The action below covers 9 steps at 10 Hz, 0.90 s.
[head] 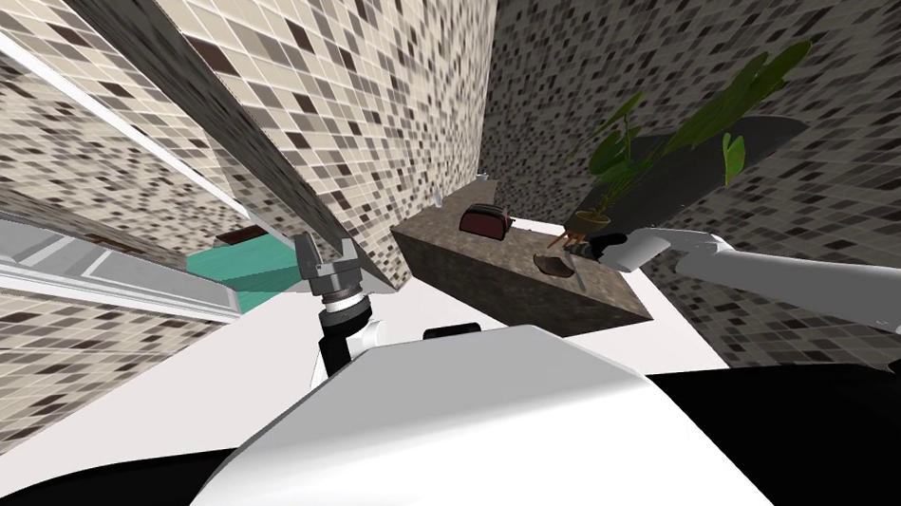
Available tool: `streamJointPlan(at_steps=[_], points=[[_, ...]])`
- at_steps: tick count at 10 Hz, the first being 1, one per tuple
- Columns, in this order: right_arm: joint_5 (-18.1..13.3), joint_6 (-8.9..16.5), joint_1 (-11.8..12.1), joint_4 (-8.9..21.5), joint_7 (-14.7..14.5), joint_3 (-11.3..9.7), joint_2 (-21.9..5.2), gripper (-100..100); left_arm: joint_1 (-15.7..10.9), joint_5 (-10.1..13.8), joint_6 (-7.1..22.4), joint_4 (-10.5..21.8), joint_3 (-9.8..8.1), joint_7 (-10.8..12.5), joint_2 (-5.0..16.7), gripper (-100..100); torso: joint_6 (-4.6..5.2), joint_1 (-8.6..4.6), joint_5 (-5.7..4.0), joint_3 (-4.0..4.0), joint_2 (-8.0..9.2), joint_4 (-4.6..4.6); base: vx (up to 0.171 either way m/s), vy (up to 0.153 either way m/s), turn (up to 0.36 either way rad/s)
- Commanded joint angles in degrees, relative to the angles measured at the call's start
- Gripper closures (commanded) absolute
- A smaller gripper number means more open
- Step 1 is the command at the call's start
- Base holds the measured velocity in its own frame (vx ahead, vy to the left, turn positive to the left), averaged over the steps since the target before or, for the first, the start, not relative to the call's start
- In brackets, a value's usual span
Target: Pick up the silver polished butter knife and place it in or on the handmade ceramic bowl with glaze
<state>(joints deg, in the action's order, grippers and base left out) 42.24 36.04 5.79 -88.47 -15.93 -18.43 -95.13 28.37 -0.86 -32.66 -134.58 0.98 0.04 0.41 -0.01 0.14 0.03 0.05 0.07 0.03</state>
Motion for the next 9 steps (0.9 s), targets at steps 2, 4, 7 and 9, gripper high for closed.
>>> streamJointPlan(at_steps=[2,4,7,9], points=[[3.0,2.8,-4.5,2.0,-4.6,-0.5,2.9,-100,0.0,0.0,0.0,0.0,0.00,0.0,0.0,0,0.05,-0.02,-0.03,0.02,0.03,0.00,-0.009,0.010,-0.118],[3.0,2.8,-5.4,2.0,-7.8,-0.5,2.9,-100,0.0,0.0,0.0,0.0,0.00,0.0,0.0,0,-0.01,0.02,0.01,0.01,0.02,0.01,-0.004,0.004,0.009],[6.0,5.7,-10.8,4.1,-13.2,-1.0,6.0,-100,0.0,0.0,0.0,0.0,0.00,0.0,0.0,0,-0.01,0.02,0.00,0.02,0.03,0.01,-0.008,0.009,-0.075],[8.9,8.6,-13.7,6.2,-16.6,-1.6,9.0,-100,0.0,0.0,0.0,0.0,0.00,0.0,0.0,0,0.00,0.00,0.00,0.00,0.01,0.00,-0.004,0.002,-0.055]])
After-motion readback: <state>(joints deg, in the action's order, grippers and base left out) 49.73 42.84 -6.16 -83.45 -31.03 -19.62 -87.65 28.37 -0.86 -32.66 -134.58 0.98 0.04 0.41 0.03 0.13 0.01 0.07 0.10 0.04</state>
